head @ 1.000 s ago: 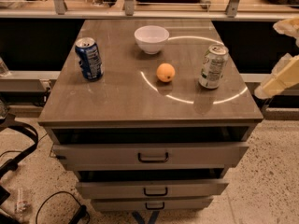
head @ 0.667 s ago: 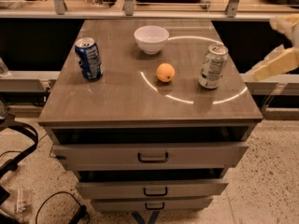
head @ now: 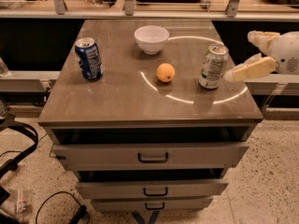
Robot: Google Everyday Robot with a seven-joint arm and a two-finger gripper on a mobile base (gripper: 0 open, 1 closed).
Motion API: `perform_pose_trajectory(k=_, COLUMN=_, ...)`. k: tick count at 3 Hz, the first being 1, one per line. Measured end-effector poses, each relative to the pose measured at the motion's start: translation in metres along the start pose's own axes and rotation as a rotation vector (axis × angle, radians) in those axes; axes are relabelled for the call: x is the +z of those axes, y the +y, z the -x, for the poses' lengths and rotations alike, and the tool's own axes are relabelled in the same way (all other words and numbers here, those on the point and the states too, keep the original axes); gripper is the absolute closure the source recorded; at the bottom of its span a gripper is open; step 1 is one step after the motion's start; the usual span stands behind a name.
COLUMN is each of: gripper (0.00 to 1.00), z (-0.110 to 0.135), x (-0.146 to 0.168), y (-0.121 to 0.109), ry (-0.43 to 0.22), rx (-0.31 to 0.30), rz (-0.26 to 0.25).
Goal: Place 7up can into white bowl
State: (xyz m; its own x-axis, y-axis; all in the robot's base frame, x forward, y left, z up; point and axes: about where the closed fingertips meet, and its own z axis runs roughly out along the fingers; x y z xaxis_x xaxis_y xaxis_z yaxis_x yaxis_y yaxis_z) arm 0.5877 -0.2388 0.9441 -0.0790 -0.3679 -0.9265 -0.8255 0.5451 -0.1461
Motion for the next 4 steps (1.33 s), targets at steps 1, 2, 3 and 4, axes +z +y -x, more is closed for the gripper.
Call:
perform_pose_trajectory(k=1, gripper=0.0, z=-0.009, x=0.034, y=0.004, ry=-0.101, rx=0.046, rz=0.048)
perform_pose_trajectory(k=2, gripper=0.0, z=-0.009, x=0.049, y=0.004, ry=-0.148, rx=0.049, rz=0.068)
perform_pose_trajectory(k=3, gripper=0.0, z=-0.007, x=0.065, y=0.007, ry=-0.204, rx=0.045, rz=0.085)
perform_pose_trajectory(k=4, gripper=0.16, z=-0.006, x=0.077, y=0.011, ry=-0.263, rx=0.028, rz=0.07)
